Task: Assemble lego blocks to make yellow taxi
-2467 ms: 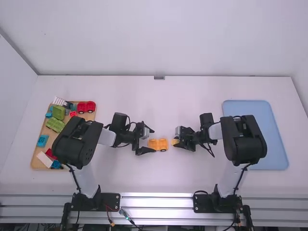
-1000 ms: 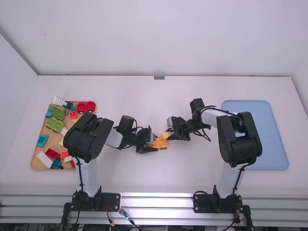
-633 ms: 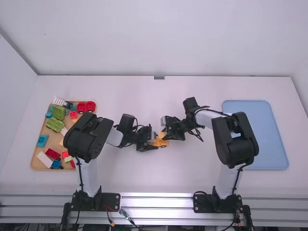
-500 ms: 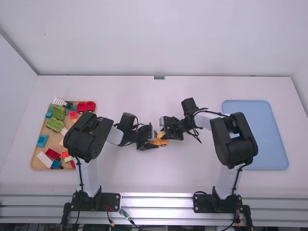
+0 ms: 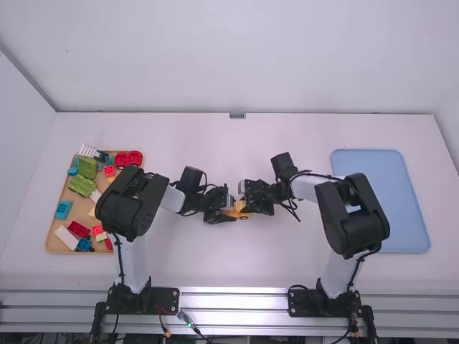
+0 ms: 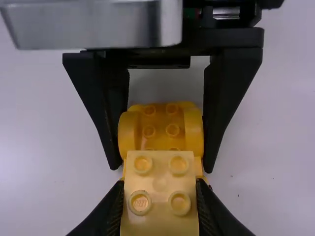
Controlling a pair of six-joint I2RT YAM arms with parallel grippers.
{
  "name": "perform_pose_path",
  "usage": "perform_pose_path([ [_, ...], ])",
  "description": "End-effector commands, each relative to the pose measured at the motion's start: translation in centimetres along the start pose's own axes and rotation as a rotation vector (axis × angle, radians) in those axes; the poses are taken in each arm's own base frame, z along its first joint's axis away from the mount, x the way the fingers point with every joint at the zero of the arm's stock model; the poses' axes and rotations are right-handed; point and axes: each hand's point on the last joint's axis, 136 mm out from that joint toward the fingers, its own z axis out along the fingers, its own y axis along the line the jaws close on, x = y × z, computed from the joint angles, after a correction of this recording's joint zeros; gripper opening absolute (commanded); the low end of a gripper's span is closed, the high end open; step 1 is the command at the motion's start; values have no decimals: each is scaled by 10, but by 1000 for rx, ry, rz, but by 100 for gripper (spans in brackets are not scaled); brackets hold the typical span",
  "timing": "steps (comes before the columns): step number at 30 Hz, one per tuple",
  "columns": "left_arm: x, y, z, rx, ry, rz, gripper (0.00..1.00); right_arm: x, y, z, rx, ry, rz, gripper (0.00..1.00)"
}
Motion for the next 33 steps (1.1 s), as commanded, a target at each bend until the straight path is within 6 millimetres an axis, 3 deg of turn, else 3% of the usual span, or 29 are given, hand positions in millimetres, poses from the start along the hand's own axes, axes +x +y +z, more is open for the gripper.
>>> perform_pose_path([
  [1, 14, -5, 4, 6, 42, -2, 56, -2, 4, -2, 9, -21, 6, 2],
  [18, 15, -8, 4, 14, 47, -18, 55, 7, 8, 3, 32, -27, 71, 2],
  [33, 17, -11, 3, 26, 54, -18, 54, 14, 0, 1, 73, 16, 55, 0],
])
